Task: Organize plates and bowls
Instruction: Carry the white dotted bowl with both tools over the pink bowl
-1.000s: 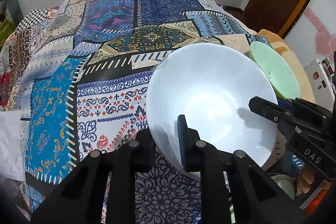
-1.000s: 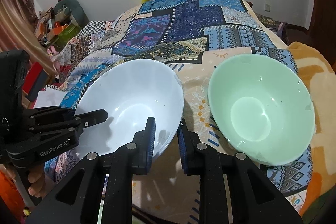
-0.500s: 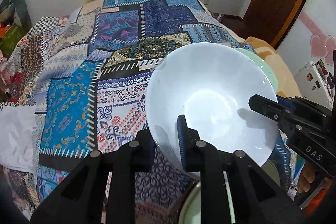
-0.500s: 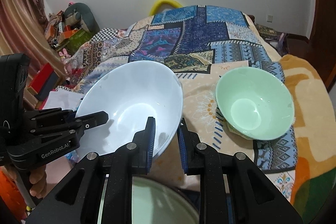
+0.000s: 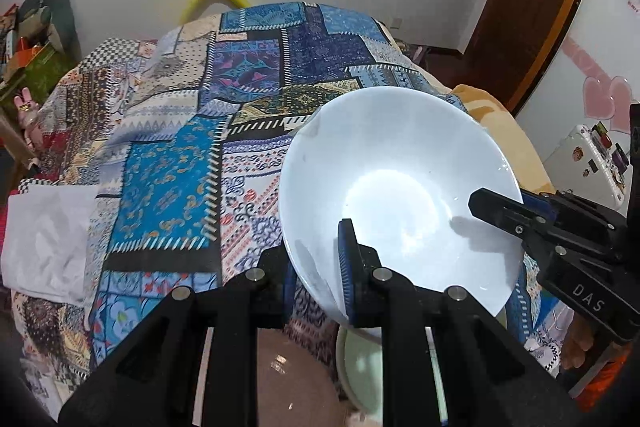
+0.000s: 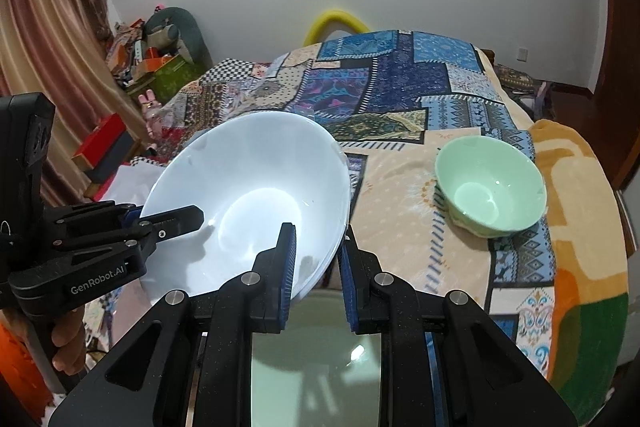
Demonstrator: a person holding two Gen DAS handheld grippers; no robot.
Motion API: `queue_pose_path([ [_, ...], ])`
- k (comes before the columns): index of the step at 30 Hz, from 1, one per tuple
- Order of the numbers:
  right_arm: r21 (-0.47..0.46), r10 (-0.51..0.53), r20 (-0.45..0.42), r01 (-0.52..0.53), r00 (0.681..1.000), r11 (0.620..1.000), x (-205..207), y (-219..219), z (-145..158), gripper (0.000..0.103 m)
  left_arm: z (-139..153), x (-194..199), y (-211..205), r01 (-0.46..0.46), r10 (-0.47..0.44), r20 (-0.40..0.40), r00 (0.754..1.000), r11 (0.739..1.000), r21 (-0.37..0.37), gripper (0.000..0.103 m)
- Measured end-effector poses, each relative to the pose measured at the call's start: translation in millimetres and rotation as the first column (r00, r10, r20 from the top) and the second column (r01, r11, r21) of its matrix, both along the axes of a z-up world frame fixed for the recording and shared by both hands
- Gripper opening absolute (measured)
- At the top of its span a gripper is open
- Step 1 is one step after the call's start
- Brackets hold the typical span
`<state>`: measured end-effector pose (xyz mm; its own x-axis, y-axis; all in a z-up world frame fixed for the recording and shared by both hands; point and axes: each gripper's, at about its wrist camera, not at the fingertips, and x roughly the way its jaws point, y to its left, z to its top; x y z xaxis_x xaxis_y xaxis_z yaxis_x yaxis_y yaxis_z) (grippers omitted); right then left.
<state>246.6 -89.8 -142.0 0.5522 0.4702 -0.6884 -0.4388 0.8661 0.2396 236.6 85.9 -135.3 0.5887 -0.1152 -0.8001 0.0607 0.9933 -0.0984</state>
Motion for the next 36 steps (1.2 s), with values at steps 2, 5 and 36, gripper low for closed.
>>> queue_pose_path([
  [2, 0.003, 0.01, 0.004, -0.01, 1.0, 1.0, -8, 5, 2, 0.019, 3, -9, 4, -0.007, 0.007, 0.004, 1.0, 1.0, 0.0, 0.019],
  [5, 0.008, 0.022, 0.006, -0.022, 1.0, 1.0, -16, 10, 4, 0.019, 6, -24, 10, -0.019, 0.019, 0.007, 1.0, 1.0, 0.002, 0.019],
  [36, -0.015, 0.18, -0.085, -0.181, 0.98, 0.983, -76, 91, -37, 0.019, -34, -117, 95, -0.193, 0.19, -0.079, 0.979, 0.981, -0.034, 0.018],
])
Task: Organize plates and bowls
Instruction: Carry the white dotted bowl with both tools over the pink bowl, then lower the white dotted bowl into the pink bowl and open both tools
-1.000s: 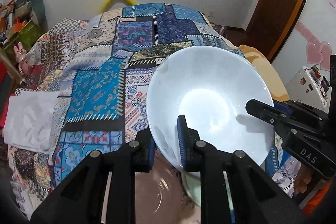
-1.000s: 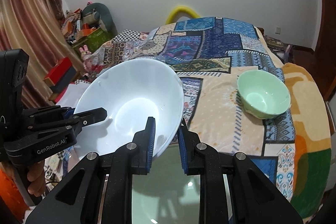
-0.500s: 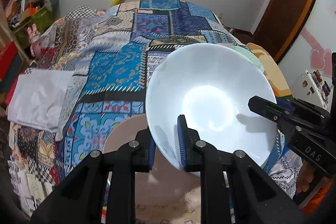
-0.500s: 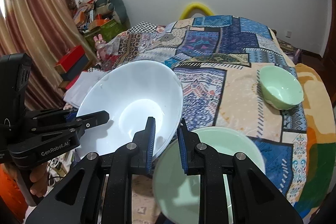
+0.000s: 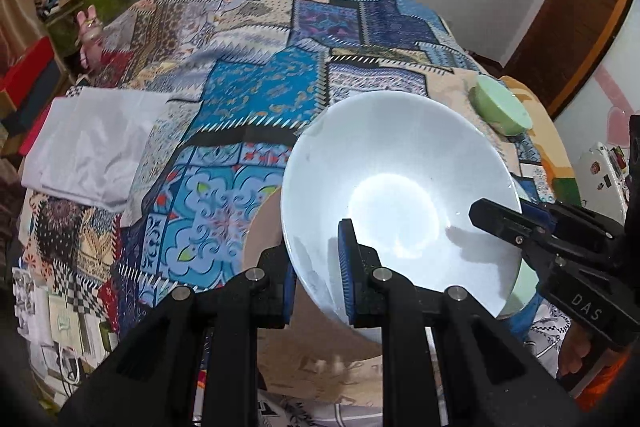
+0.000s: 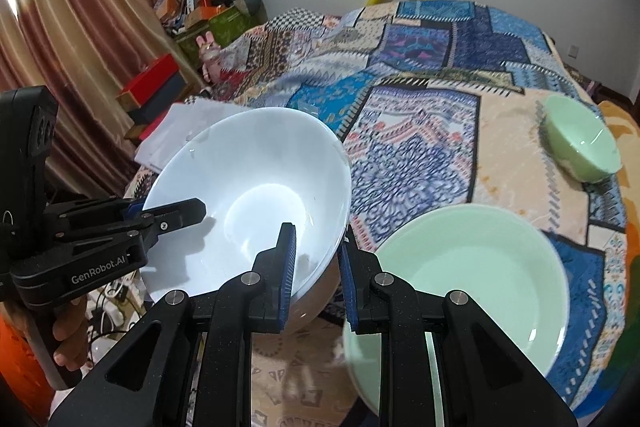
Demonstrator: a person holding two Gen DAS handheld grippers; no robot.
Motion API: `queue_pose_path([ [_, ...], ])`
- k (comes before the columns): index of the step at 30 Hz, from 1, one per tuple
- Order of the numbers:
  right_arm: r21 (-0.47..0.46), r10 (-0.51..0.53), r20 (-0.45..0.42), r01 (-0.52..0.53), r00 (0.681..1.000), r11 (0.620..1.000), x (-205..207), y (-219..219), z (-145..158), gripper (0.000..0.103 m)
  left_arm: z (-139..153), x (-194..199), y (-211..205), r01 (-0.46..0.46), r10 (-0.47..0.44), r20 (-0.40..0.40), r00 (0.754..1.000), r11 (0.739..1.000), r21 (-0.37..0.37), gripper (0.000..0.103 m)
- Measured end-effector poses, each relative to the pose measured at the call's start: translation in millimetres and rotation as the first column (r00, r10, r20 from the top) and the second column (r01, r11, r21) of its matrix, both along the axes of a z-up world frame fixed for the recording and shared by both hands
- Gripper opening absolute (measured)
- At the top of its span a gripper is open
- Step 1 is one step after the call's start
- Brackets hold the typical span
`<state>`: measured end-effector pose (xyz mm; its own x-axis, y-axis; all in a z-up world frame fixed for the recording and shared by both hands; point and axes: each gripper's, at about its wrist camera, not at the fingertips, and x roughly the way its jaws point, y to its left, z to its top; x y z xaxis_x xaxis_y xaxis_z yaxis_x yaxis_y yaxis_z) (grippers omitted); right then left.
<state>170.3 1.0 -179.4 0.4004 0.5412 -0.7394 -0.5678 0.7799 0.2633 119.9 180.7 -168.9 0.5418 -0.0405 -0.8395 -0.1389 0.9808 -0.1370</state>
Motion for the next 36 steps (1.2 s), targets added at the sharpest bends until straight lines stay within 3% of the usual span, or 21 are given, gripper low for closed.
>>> queue_pose_path([
  [18, -0.031, 0.036, -0.1, -0.039, 0.994, 0.999, -5, 18, -37, 0.019, -40, -3, 20, -0.023, 0.022, -0.084, 0.996, 1.0, -0.014, 0.019],
  [36, -0.036, 0.04, -0.114, -0.044, 0.993, 0.998, -4, 17, -39, 0.02, -52, -2, 18, -0.006, 0.005, -0.107, 0.994, 1.0, -0.004, 0.018],
])
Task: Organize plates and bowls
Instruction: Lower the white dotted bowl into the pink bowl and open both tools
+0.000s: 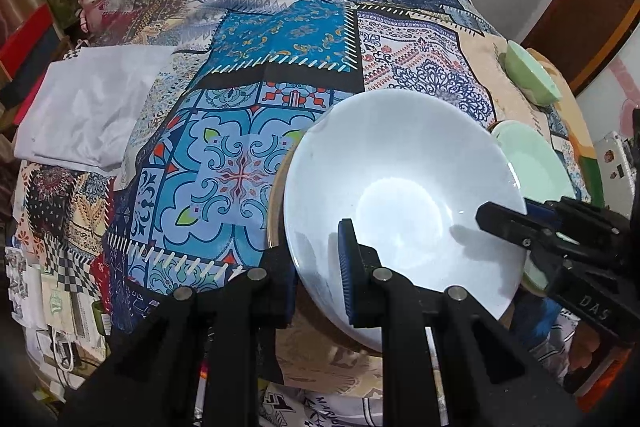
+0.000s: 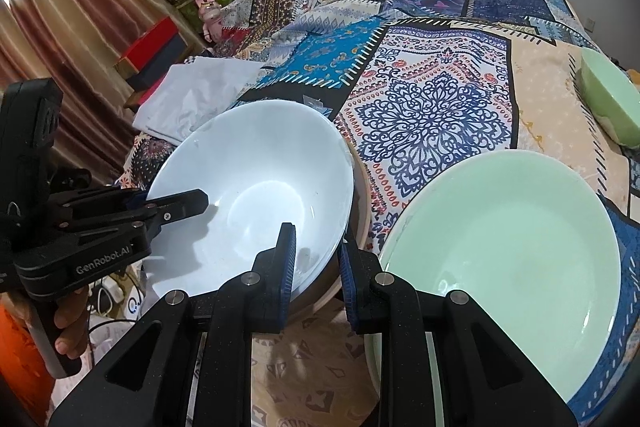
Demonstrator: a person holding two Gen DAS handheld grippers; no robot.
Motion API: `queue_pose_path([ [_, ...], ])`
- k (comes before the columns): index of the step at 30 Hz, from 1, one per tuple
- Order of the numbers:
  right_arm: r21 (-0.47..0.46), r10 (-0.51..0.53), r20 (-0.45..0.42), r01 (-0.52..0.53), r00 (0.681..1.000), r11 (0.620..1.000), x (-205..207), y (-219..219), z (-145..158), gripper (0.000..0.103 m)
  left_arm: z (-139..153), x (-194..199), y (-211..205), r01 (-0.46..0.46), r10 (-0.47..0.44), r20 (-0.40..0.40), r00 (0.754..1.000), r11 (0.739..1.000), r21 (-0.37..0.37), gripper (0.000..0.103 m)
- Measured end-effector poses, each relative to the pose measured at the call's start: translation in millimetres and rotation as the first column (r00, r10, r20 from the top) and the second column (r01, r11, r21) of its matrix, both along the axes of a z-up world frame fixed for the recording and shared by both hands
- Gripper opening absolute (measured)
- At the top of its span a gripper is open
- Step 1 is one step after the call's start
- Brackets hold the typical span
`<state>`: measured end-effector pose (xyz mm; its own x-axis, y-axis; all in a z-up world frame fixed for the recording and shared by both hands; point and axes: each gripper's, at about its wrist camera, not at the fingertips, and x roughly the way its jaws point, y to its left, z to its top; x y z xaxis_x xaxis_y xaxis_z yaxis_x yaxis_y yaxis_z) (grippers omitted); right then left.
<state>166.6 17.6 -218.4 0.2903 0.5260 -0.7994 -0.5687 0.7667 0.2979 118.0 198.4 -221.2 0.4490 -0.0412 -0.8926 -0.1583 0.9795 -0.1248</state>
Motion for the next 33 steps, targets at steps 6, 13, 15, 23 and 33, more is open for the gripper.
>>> queue_pose_path([
  [6, -0.002, -0.018, 0.03, 0.019, 0.999, 1.0, -1, -8, 6, 0.022, -2, 1, -10, 0.016, -0.016, 0.0, 1.0, 0.998, 0.066, 0.018],
  [13, 0.0, -0.009, 0.028, 0.009, 1.0, 1.0, -1, -15, 2, 0.022, 5, 2, -13, 0.006, -0.008, 0.021, 1.0, 0.995, 0.104, 0.019],
  [15, 0.007, -0.007, 0.03, 0.007, 1.0, 1.0, -2, -17, 3, 0.022, 8, 2, -11, -0.008, 0.005, 0.025, 1.0, 0.995, 0.103, 0.019],
  [23, 0.023, -0.023, 0.072, 0.021, 0.997, 1.0, -1, -33, 17, 0.022, 22, -2, -16, -0.012, 0.004, 0.05, 0.999, 0.987, 0.162, 0.038],
  [33, 0.029, -0.084, 0.144, 0.08, 0.986, 0.996, 11, -69, 43, 0.03, 63, 4, -46, 0.014, -0.042, 0.157, 0.987, 0.984, 0.175, 0.059],
])
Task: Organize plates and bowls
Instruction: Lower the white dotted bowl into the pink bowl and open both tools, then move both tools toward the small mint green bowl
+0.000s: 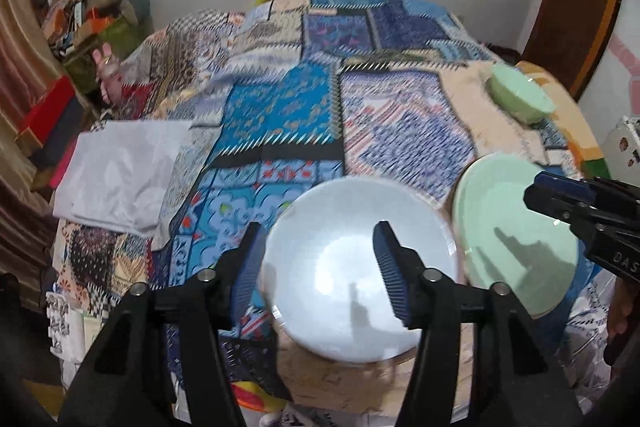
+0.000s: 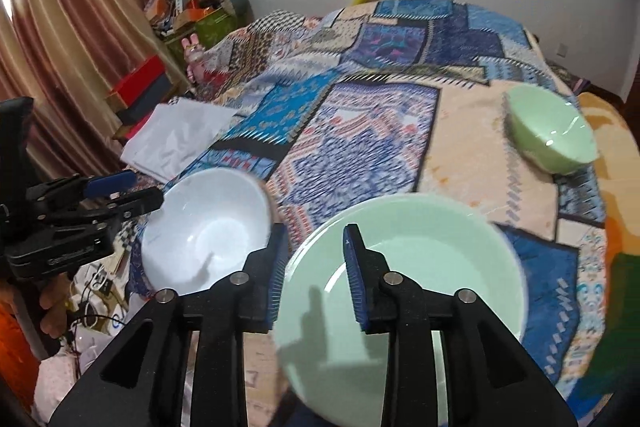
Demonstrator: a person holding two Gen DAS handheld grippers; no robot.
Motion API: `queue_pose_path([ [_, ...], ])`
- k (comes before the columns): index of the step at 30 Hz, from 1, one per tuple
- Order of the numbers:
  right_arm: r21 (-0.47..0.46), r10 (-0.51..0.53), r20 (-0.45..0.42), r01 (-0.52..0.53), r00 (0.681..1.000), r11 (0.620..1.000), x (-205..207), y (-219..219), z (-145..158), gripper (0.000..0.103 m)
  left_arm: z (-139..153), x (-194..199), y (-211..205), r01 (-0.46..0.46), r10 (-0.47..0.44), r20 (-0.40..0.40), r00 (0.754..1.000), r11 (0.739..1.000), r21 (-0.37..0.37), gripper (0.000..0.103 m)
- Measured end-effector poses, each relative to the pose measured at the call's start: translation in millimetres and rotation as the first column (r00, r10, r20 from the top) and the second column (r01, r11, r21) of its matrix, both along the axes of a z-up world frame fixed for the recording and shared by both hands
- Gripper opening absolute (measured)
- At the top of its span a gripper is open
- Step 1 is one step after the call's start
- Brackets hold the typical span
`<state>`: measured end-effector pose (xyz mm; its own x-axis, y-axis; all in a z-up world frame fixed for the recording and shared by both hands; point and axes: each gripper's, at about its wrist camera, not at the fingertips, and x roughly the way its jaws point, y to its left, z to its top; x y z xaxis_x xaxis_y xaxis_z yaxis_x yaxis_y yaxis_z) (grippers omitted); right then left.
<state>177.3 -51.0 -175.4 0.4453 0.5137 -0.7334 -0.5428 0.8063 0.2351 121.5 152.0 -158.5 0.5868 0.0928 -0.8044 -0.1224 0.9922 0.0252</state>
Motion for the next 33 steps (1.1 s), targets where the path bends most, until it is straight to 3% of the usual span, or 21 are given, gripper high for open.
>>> queue_pose_path([
  [5, 0.006, -0.067, 0.049, 0.067, 0.997, 0.998, 10, -29, 12, 0.049, 17, 14, -24, 0.033, -0.032, 0.048, 0.998, 0.999, -0.011, 0.072],
  [9, 0.002, -0.128, 0.078, 0.128, 0.989, 0.992, 22, -58, 22, 0.058, 30, 30, -47, 0.059, -0.057, 0.1, 0.993, 0.998, -0.014, 0.092],
  [10, 0.002, -0.152, 0.089, 0.153, 0.984, 0.988, 26, -67, 24, 0.063, 33, 35, -54, 0.067, -0.065, 0.114, 0.991, 0.998, -0.009, 0.093],
  [16, 0.01, -0.246, 0.116, 0.247, 0.962, 0.969, 45, -109, 35, 0.069, 39, 64, -82, 0.126, -0.123, 0.126, 0.984, 0.992, -0.019, 0.094],
  [25, 0.001, -0.355, 0.135, 0.358, 0.925, 0.934, 77, -163, 36, 0.071, 36, 119, -124, 0.2, -0.195, 0.111, 0.975, 0.979, -0.037, 0.096],
  [33, -0.001, -0.425, 0.094, 0.427, 0.9, 0.904, 110, -193, 19, 0.071, 16, 169, -162, 0.277, -0.273, 0.077, 0.959, 0.959, -0.058, 0.097],
])
